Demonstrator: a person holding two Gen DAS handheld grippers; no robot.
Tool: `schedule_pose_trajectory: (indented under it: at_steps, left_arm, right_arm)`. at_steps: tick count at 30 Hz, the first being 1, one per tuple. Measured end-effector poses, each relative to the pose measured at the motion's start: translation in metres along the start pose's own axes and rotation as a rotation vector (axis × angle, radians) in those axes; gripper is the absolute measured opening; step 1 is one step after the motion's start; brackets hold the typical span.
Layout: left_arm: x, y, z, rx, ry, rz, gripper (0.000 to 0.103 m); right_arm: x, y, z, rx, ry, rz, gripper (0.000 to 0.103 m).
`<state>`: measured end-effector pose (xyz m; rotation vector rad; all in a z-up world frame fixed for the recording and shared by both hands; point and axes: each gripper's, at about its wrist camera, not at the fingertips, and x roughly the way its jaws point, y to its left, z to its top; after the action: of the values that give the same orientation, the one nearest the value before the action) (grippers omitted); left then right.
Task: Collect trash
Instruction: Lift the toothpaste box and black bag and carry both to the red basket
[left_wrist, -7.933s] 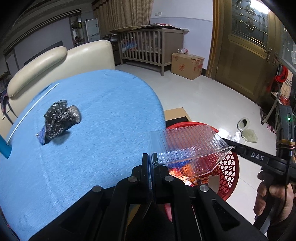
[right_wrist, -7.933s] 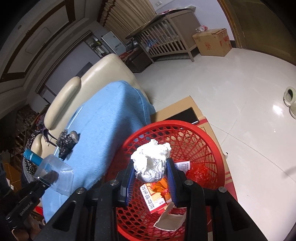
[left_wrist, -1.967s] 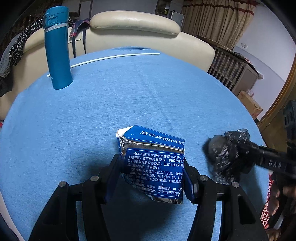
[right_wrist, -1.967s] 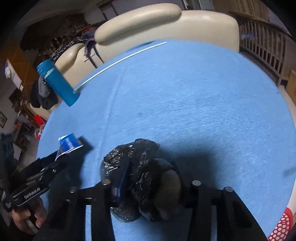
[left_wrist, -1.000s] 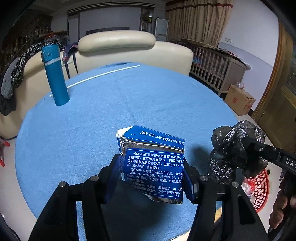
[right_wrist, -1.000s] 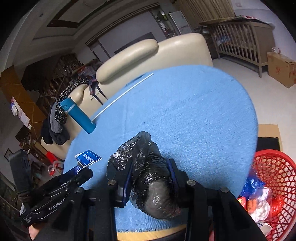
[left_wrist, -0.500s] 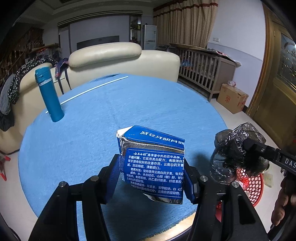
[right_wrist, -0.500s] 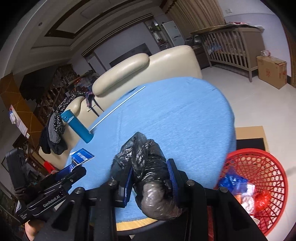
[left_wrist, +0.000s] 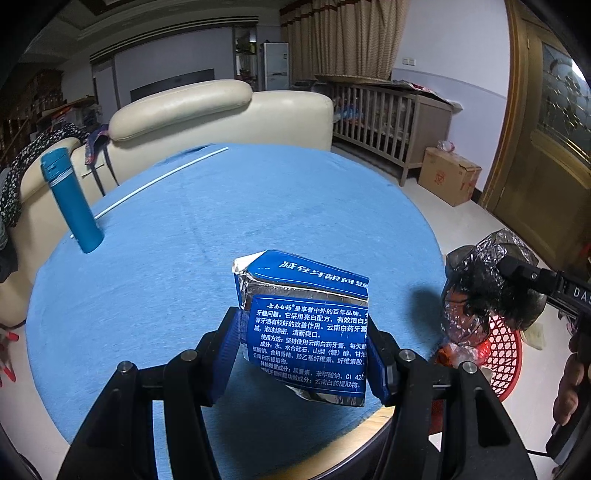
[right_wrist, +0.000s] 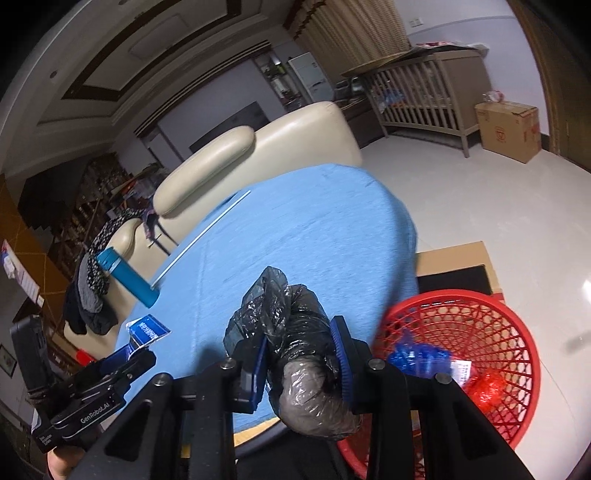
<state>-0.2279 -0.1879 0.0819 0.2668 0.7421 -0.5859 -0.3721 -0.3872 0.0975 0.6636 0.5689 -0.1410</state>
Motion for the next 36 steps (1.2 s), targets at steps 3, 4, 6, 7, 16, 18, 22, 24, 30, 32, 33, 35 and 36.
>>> schedule_pose_trajectory:
  at_steps: [3, 4, 6, 7, 16, 18, 22, 24, 30, 32, 33, 35, 36]
  left_arm:
    - [0.002, -0.012, 0.002, 0.026, 0.004, -0.016, 0.062]
    - [0.002, -0.015, 0.003, 0.033, 0.004, -0.020, 0.062]
    - [0.004, -0.025, 0.004, 0.056, 0.009, -0.031, 0.062]
    - [0.005, -0.029, 0.005, 0.068, 0.010, -0.036, 0.062]
    - [0.011, -0.075, 0.010, 0.163, 0.025, -0.079, 0.062]
    - [0.012, -0.087, 0.010, 0.184, 0.029, -0.090, 0.062]
    - [0.014, -0.102, 0.012, 0.219, 0.038, -0.105, 0.062]
    - [0.017, -0.108, 0.013, 0.233, 0.040, -0.110, 0.062]
    - [0.022, -0.129, 0.014, 0.272, 0.054, -0.126, 0.062]
    - [0.024, -0.134, 0.013, 0.282, 0.058, -0.132, 0.062]
    - [0.024, -0.137, 0.013, 0.287, 0.061, -0.135, 0.062]
    - [0.026, -0.139, 0.013, 0.294, 0.065, -0.140, 0.062]
    - [0.026, -0.141, 0.013, 0.297, 0.067, -0.142, 0.062]
  right_arm:
    - [-0.008, -0.015, 0.003, 0.019, -0.016, -0.018, 0.033]
    - [-0.011, -0.021, 0.003, 0.027, -0.021, -0.025, 0.033]
    - [-0.017, -0.032, 0.005, 0.044, -0.035, -0.039, 0.033]
    - [-0.020, -0.037, 0.005, 0.053, -0.040, -0.046, 0.033]
    - [-0.037, -0.086, 0.003, 0.137, -0.064, -0.102, 0.033]
    - [-0.040, -0.096, 0.001, 0.153, -0.069, -0.109, 0.033]
    - [-0.043, -0.111, 0.001, 0.177, -0.075, -0.118, 0.033]
    - [-0.045, -0.118, 0.000, 0.189, -0.077, -0.123, 0.033]
    - [-0.048, -0.137, -0.004, 0.219, -0.077, -0.140, 0.033]
    - [-0.049, -0.142, -0.005, 0.226, -0.078, -0.146, 0.033]
    - [-0.049, -0.144, -0.005, 0.226, -0.077, -0.149, 0.033]
    - [-0.049, -0.148, -0.006, 0.229, -0.077, -0.153, 0.033]
    - [-0.049, -0.148, -0.006, 0.229, -0.077, -0.155, 0.033]
